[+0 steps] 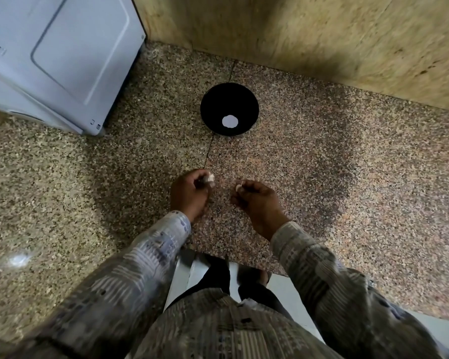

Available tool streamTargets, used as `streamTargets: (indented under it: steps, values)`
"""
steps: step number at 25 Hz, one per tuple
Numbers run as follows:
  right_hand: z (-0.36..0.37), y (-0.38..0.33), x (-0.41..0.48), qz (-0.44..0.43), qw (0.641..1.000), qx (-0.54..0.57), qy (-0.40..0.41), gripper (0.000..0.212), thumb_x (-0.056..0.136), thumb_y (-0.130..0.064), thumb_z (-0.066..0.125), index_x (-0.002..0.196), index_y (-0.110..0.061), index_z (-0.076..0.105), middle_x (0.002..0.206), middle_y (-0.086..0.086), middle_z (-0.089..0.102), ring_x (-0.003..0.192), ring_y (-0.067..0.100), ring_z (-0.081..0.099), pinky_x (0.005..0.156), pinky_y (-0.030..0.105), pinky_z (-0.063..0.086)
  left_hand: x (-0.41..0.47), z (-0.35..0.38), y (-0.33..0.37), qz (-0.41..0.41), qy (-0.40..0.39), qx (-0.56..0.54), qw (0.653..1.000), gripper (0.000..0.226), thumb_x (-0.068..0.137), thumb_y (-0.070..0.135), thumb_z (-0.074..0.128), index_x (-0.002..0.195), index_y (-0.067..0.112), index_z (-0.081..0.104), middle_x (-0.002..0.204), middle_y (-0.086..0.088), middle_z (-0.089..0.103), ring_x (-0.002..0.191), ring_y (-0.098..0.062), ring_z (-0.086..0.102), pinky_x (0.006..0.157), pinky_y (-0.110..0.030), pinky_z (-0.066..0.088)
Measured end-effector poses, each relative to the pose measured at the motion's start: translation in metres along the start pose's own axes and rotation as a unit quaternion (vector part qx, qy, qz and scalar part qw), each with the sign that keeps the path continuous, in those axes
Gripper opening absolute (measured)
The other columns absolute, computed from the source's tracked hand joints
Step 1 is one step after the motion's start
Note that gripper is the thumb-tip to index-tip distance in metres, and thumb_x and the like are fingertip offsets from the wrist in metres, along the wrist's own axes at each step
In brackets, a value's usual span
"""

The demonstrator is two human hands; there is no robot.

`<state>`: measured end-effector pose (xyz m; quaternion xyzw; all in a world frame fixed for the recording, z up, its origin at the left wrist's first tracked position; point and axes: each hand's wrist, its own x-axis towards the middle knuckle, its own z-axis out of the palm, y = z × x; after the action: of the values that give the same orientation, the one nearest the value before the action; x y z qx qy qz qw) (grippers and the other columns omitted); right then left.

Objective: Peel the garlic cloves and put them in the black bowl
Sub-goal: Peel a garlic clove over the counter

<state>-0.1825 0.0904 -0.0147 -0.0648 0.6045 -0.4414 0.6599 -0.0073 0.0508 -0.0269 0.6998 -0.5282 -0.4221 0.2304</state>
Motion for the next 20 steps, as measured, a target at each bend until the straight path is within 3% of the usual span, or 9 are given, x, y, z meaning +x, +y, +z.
streamTargets:
  steps: [3,6,9,11,13,15,20]
  values:
    - [-0.002,-0.003,0.005,0.013,1.000,0.021,0.000,0.013,0.098,0.010,0.056,0.107,0.003,0.064,0.102,0.016,0.069,0.086,0.024,0.069,0.091,0.042,0.059,0.027,-0.006,-0.003,0.026,0.015,0.055,0.998,0.029,0.080,0.022,0.085,0.106,0.029,0.077,0.102,0.009,0.077,0.088,-0.007,0.071,0.081,-0.027,0.060]
    - [0.002,-0.006,0.003,0.003,1.000,-0.014,-0.002,0.012,0.097,0.009,0.060,0.102,0.000,0.066,0.097,0.016,0.070,0.085,0.024,0.069,0.089,0.041,0.060,0.031,-0.008,-0.004,0.049,0.005,0.119,0.992,0.045,0.073,0.032,0.090,0.114,0.033,0.073,0.116,0.003,0.068,0.101,-0.016,0.068,0.090,-0.033,0.058]
    - [0.003,-0.005,0.000,-0.010,0.999,-0.052,-0.002,0.013,0.095,0.007,0.063,0.108,0.004,0.067,0.099,0.017,0.071,0.090,0.027,0.069,0.091,0.041,0.060,0.010,-0.013,0.005,0.126,0.040,0.179,0.975,0.045,0.084,0.037,0.079,0.127,0.030,0.067,0.126,-0.003,0.059,0.111,-0.022,0.058,0.092,-0.035,0.053]
    - [0.003,-0.004,-0.002,-0.018,0.997,-0.071,-0.015,0.019,0.094,0.005,0.066,0.113,0.005,0.068,0.104,0.019,0.074,0.092,0.027,0.072,0.088,0.039,0.062,-0.010,-0.007,0.016,0.162,-0.012,0.136,0.977,0.035,0.092,0.031,0.072,0.127,0.026,0.070,0.120,0.000,0.069,0.103,-0.016,0.065,0.090,-0.033,0.056]
    - [0.003,0.000,-0.005,-0.043,0.991,-0.120,-0.028,0.022,0.092,0.005,0.069,0.113,0.004,0.070,0.104,0.019,0.076,0.089,0.023,0.074,0.081,0.033,0.063,-0.025,0.003,0.025,0.103,-0.076,0.068,0.989,0.032,0.091,0.028,0.075,0.123,0.026,0.073,0.118,0.004,0.075,0.102,-0.010,0.070,0.093,-0.025,0.055]
    - [0.005,0.005,-0.006,-0.069,0.984,-0.162,-0.005,0.020,0.088,0.005,0.073,0.108,0.004,0.073,0.098,0.019,0.077,0.084,0.022,0.074,0.078,0.032,0.064,-0.027,0.014,0.024,0.044,-0.078,0.026,0.996,0.029,0.087,0.026,0.078,0.116,0.027,0.077,0.113,0.009,0.076,0.101,-0.003,0.070,0.093,-0.019,0.053]
    - [0.007,0.019,-0.003,-0.095,0.977,-0.178,0.069,0.014,0.083,0.000,0.080,0.087,-0.014,0.080,0.084,0.011,0.079,0.081,0.029,0.075,0.083,0.045,0.063,-0.022,0.017,0.021,-0.025,-0.071,-0.038,0.996,0.017,0.076,0.026,0.088,0.091,0.030,0.081,0.087,0.017,0.078,0.076,0.005,0.072,0.078,-0.025,0.062]
